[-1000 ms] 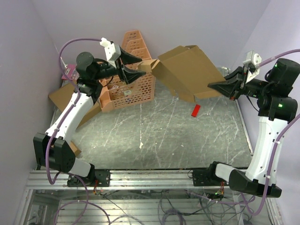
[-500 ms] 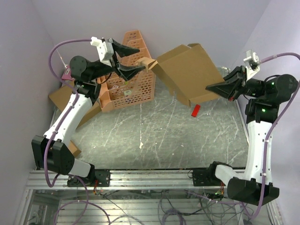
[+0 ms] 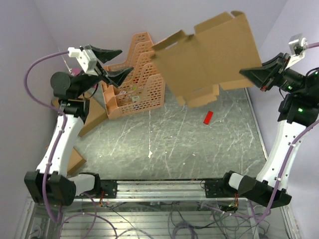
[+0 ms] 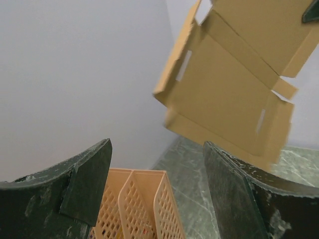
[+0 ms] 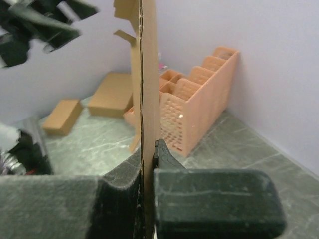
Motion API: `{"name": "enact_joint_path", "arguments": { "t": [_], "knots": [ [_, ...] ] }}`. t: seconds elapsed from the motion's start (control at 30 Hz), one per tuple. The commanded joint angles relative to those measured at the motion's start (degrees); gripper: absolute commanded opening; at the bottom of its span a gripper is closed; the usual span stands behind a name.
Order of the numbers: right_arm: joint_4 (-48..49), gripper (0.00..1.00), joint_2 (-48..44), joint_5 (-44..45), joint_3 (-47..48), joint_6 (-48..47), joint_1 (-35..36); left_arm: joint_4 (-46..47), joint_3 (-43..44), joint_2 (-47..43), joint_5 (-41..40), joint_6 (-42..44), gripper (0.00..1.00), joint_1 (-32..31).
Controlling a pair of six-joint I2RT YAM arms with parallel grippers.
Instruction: Fold the paper box
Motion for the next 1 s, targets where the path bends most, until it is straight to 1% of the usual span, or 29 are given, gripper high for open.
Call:
{"name": "enact_joint_path", "arguments": {
  "t": [0.0, 0.07, 0.13, 0.2, 0.27, 0.4, 0.43, 0.47, 0.53, 0.6, 0.63, 0.7, 0.77, 0.8, 0.83, 0.9, 0.93, 0.97],
  "knots": [
    [-33.17, 0.00, 1.15, 14.19, 9.23, -28.34, 0.29, -12.20, -1.50, -7.27, -9.21, 7.76, 0.85, 0.30],
    [-38.24, 0.00, 0.40, 18.56, 10.92, -36.42, 0.67, -15.65, -1.06, -8.64, -10.90, 8.18, 0.86, 0.46],
    [-43.31, 0.00, -0.07, 20.51, 12.42, -44.50, 0.75, -20.04, 0.61, -9.27, -11.67, 8.55, 0.85, 0.48],
    [-47.04, 0.00, -0.69, 17.92, 13.02, -50.79, 0.76, -22.13, 1.52, -9.80, -10.55, 8.38, 0.85, 0.48],
    [-51.80, 0.00, -0.92, 13.15, 13.50, -57.35, 0.80, -20.70, 1.14, -10.25, -8.64, 7.49, 0.83, 0.48],
    [-60.94, 0.00, 0.05, 9.71, 14.92, -66.10, 0.88, -16.86, -0.94, -10.82, -0.58, 11.20, 0.79, 0.48],
    [-62.37, 0.00, 0.24, 9.03, 15.19, -67.08, 0.86, -14.58, -2.13, -11.00, 1.52, 11.91, 0.78, 0.48],
    [-63.54, 0.00, 0.16, 7.94, 15.08, -68.20, 0.96, -11.75, -3.18, -11.10, 3.63, 12.00, 0.75, 0.44],
    [-65.47, 0.00, -0.41, 6.83, 14.35, -69.91, 1.33, -6.35, -4.77, -10.67, 3.94, 11.07, 0.65, 0.40],
    [-66.53, 0.00, -1.58, 6.29, 13.50, -71.17, 2.22, -6.38, -3.54, -9.21, 4.50, 11.36, 0.60, 0.34],
    [-66.67, 0.00, -2.16, 5.96, 12.91, -71.42, 2.65, -7.00, -2.55, -8.15, 5.45, 11.35, 0.59, 0.16],
    [-67.06, 0.00, -3.43, 5.32, 11.73, -71.64, 3.68, -5.32, -0.88, -5.95, 7.85, 9.48, 0.58, -1.07],
    [-67.00, 0.00, -4.22, 4.38, 10.53, -71.16, 4.77, -5.38, 0.16, -4.48, 9.59, 9.29, 0.62, -3.61],
    [-67.01, 0.00, -4.43, 4.24, 10.08, -71.00, 5.45, -7.67, 0.61, -4.10, 9.79, 12.08, 0.65, -5.47],
    [-66.77, 0.00, -4.58, 3.98, 9.56, -70.63, 6.02, -12.05, 1.43, -3.92, 9.14, 16.62, 0.68, -7.41],
    [-65.91, 0.00, -4.98, 3.59, 8.49, -69.63, 7.48, -23.48, 4.14, -3.23, 6.30, 26.67, 0.73, -11.41],
    [-64.81, 0.00, -5.30, 3.28, 7.81, -68.48, 8.30, -28.03, 5.90, -2.45, 5.06, 29.94, 0.74, -13.00],
    [-63.97, 0.00, -5.57, 3.63, 7.16, -67.50, 9.08, -30.48, 7.72, -1.49, 4.28, 31.45, 0.73, -13.69]
  ]
}}
